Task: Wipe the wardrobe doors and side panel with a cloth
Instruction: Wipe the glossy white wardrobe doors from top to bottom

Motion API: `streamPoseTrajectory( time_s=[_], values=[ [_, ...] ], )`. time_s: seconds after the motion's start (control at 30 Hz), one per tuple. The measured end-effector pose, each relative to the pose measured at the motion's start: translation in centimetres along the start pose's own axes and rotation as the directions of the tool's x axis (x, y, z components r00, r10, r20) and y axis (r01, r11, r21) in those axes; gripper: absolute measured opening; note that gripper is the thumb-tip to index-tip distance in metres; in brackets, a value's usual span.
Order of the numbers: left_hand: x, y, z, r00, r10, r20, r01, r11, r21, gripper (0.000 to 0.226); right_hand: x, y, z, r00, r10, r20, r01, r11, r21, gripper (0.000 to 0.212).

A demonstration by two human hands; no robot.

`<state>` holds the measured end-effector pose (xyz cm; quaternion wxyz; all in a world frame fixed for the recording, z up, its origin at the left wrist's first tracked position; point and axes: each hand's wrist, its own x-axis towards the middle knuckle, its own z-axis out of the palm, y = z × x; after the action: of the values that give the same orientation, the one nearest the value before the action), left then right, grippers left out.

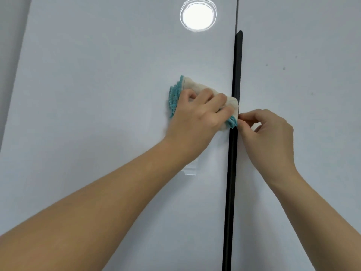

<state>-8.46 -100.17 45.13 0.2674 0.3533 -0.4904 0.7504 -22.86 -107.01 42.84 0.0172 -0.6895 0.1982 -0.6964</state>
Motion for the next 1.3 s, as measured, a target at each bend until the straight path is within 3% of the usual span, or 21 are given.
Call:
streamPoseTrajectory(
  time_s=[0.17,0.3,0.4,0.6,0.77,0.87,1.07,1.2,1.3],
  values=[
    [-1.1,0.0,-1.0,0.996,0.085,0.028,-0.086,0.995,0.054,0.036,-1.3,-0.5,-0.1,0.995,-0.093,0.017,0.095,0.986,-0.140,0.030],
    [-1.2,-2.4,-1.7,0.963,0.254,0.087,-0.265,0.954,0.143,0.035,-1.7,-1.3,0.0,0.989,-0.138,0.055,0.148,0.941,-0.304,0.025],
    [-1.9,-4.7,-3.1,0.953,0.268,0.143,-0.293,0.936,0.198,0.038,-2.1,-1.7,0.3,0.985,-0.151,0.079,0.170,0.894,-0.414,0.032],
    [-4.2,-10.3,-6.5,0.971,0.155,0.180,-0.205,0.931,0.304,0.039,-1.4,-1.4,1.5,0.981,-0.133,0.142,0.188,0.833,-0.521,0.056],
    [-6.5,-14.5,-9.3,0.979,0.014,0.203,-0.092,0.921,0.379,0.043,-1.0,-0.8,2.0,0.984,-0.122,0.129,0.175,0.802,-0.571,0.062],
    [-7.5,-15.8,-10.6,0.973,-0.100,0.208,0.004,0.908,0.418,0.049,-0.9,-0.6,2.1,0.984,-0.132,0.120,0.176,0.814,-0.553,0.055],
    [-7.3,-16.1,-12.0,0.909,-0.337,0.243,0.146,0.806,0.573,0.052,-0.7,-0.2,1.9,0.979,-0.153,0.137,0.204,0.806,-0.555,0.058],
    [-7.7,-16.7,-12.8,0.812,-0.520,0.265,0.246,0.717,0.652,0.054,-0.5,-0.1,1.8,0.970,-0.182,0.159,0.241,0.779,-0.579,0.061],
    [-7.7,-17.0,-13.1,0.767,-0.609,0.202,0.358,0.668,0.652,0.047,-0.4,0.2,2.0,0.970,-0.202,0.135,0.243,0.788,-0.566,0.059]
  ],
)
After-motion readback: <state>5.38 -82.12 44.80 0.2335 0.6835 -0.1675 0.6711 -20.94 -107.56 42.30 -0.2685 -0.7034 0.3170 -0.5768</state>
